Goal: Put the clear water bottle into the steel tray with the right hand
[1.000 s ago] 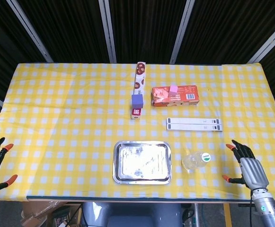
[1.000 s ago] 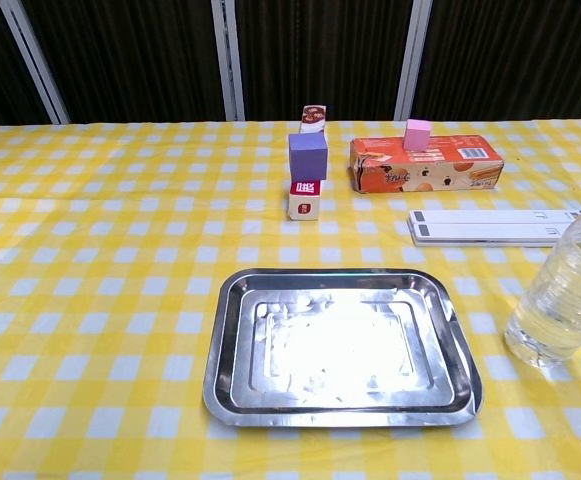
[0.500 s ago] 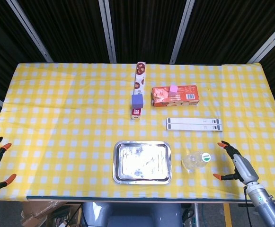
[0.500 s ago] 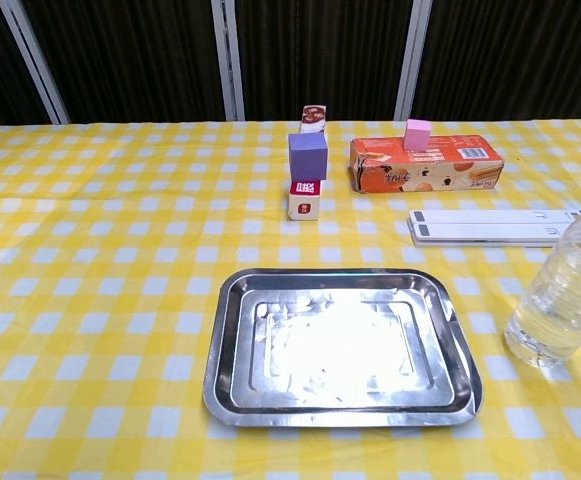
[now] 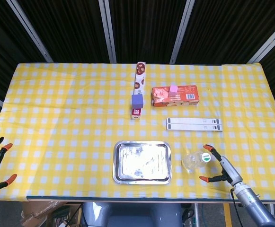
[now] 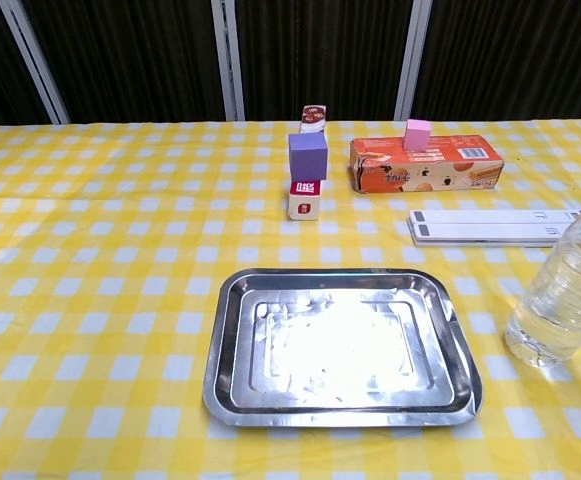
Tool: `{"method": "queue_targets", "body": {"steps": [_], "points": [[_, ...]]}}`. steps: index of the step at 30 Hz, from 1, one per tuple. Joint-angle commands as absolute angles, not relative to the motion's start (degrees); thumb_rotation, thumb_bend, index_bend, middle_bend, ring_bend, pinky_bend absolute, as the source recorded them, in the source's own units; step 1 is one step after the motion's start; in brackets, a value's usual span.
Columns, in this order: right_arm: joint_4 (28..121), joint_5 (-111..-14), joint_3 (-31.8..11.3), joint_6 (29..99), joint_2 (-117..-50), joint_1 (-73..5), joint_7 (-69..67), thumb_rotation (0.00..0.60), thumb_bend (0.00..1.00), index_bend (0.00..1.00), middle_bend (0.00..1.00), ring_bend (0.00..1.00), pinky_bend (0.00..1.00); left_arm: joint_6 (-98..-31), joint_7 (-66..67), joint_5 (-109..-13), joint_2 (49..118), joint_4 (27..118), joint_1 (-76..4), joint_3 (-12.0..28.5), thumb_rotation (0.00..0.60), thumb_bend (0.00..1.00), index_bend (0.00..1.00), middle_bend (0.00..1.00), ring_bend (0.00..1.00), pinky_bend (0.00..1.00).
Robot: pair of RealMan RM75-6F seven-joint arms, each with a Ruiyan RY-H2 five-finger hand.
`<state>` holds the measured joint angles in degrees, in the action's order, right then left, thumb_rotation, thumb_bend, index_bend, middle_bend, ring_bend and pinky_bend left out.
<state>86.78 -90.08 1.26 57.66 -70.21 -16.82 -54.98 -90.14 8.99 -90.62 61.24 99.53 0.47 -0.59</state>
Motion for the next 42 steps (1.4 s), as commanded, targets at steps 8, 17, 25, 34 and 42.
{"method": "queue_targets", "body": {"steps": [8,17,25,34,42], "points": [[88.6,-90.7,2.1,57.0,-73.9,-18.8,-58.5,0.6,0.17,0.1,0.03,0.0,0.0,-88.3,9.2,-89.4,61.4,99.5,-0.3,-0.4,0.6,0.2,0.15,0.0,0.0,0.0],[88.7,-85.9,-0.4,59.7,-78.4,-18.0,-54.4,0.6,0.17,0.13,0.08,0.0,0.0,-87.4,10.1,-88.3,61.6,99.6,-0.7,-0.1,0.6,0.2,0.15,0.0,0.0,0.0],[87.4,-77.7,-4.9,65.3,-84.7,-15.2,-47.1,0.6,0.36,0.68,0.48,0.19,0.0,-87.5,10.6,-88.5,61.6,99.9,-0.6,-0.3,0.6,0.2,0.16,0.0,0.0,0.0],[88.1,-77.1,-5.0,64.8,-84.6,-14.4,-47.1,0.6,0.47,0.77,0.55,0.24,0.0,-87.6,10.3,-88.8,61.4,100.1,-0.6,-0.5,0.6,0.2,0.16,0.0,0.0,0.0],[93.8,-80.4,-5.4,67.6,-82.5,-14.2,-45.3,0.6,0.47,0.77,0.55,0.24,0.0,-88.0,9.6,-89.2,61.2,100.0,-0.4,-0.6,0.6,0.2,0.16,0.0,0.0,0.0]]}}
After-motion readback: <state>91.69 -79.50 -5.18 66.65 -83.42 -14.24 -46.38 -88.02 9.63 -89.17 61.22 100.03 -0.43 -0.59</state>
